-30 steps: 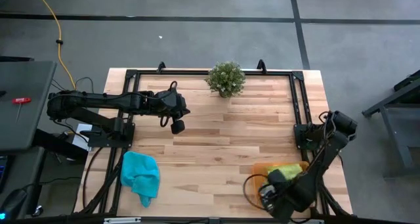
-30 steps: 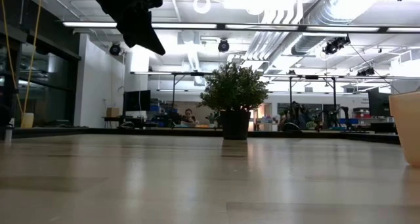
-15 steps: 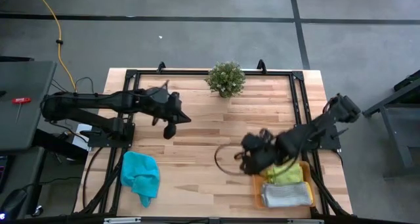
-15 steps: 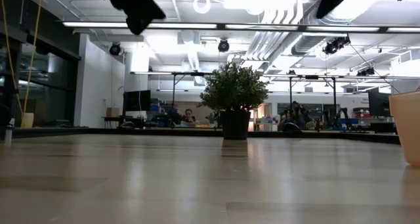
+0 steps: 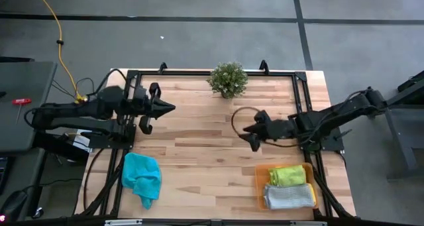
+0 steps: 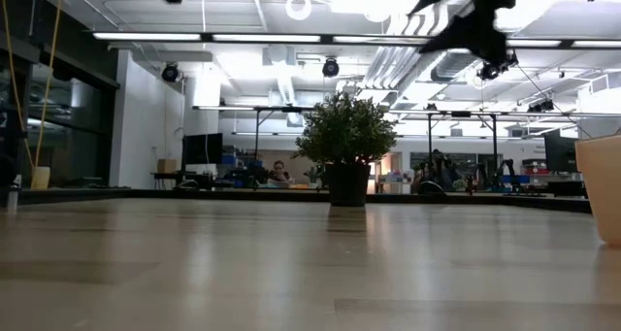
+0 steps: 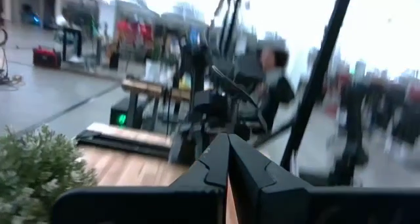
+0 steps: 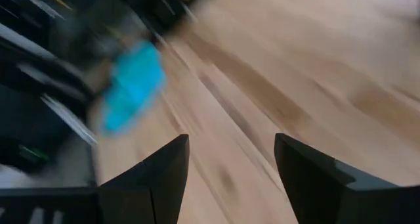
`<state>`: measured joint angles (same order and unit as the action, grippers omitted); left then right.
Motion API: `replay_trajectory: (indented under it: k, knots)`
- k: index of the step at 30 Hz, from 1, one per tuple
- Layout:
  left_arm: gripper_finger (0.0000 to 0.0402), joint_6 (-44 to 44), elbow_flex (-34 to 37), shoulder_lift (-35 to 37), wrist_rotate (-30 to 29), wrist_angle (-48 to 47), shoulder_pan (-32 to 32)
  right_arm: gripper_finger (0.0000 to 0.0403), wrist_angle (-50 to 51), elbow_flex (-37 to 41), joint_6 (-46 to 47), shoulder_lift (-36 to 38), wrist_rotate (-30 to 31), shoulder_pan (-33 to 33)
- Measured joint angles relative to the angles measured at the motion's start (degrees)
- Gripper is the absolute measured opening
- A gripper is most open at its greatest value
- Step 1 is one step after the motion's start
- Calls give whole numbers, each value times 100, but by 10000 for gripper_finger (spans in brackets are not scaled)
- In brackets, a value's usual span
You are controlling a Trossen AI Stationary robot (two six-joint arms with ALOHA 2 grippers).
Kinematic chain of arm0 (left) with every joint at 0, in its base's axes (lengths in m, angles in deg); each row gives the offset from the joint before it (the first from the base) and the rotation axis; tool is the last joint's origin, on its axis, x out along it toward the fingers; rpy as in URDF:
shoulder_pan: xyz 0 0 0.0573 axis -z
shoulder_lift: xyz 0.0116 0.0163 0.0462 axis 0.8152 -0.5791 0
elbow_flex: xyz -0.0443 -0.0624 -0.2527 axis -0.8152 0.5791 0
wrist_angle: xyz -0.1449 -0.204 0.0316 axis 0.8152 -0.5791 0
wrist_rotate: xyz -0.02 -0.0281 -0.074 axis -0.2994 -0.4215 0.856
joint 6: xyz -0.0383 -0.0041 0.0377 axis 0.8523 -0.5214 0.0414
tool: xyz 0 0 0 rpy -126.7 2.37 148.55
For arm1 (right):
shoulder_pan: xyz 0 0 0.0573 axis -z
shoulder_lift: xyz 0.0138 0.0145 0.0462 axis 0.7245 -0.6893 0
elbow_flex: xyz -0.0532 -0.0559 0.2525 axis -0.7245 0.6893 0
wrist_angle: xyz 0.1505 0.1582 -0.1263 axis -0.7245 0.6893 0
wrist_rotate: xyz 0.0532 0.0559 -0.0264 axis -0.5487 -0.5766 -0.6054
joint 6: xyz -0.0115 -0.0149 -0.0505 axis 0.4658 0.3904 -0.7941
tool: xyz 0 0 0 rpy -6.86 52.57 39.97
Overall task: Fold microfiber towels
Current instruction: Fold the blue microfiber towel
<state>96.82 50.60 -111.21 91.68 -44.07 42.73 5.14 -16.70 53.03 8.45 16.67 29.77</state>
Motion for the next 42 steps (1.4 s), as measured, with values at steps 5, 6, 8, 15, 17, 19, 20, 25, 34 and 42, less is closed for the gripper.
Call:
replay_trajectory:
  k: [5,6,8,15,17,19,20,25,34,42]
  knots:
    - [0,776,1146,243,-417,1636,0,215,-2537,779,-793,30,60,318]
    - [0,779,1232,250,-468,1703,-1,215,-2864,860,-988,-1,103,378]
    - [2,735,1285,237,-566,1574,-5,215,-3133,946,-1453,-33,151,477]
    - [60,269,324,54,-499,-1164,8,215,-3238,920,-2437,-66,120,658]
    - [86,82,-95,-111,-362,-2090,82,215,-3226,920,-2437,-68,99,691]
    - [112,-63,-497,-314,-116,-3002,232,215,-3227,920,-2434,-68,101,698]
    - [125,-95,-676,-431,15,-3520,342,215,-3227,920,-2426,-68,98,696]
    - [175,212,-1058,-1050,547,-5449,1272,215,-3209,917,-2419,-68,86,693]
    - [182,1323,-1003,-2172,299,-5035,4151,215,-2876,909,-2005,-68,86,694]
    - [177,2465,-1003,-3555,-886,-3614,6097,215,-2717,909,-1812,-68,24,692]
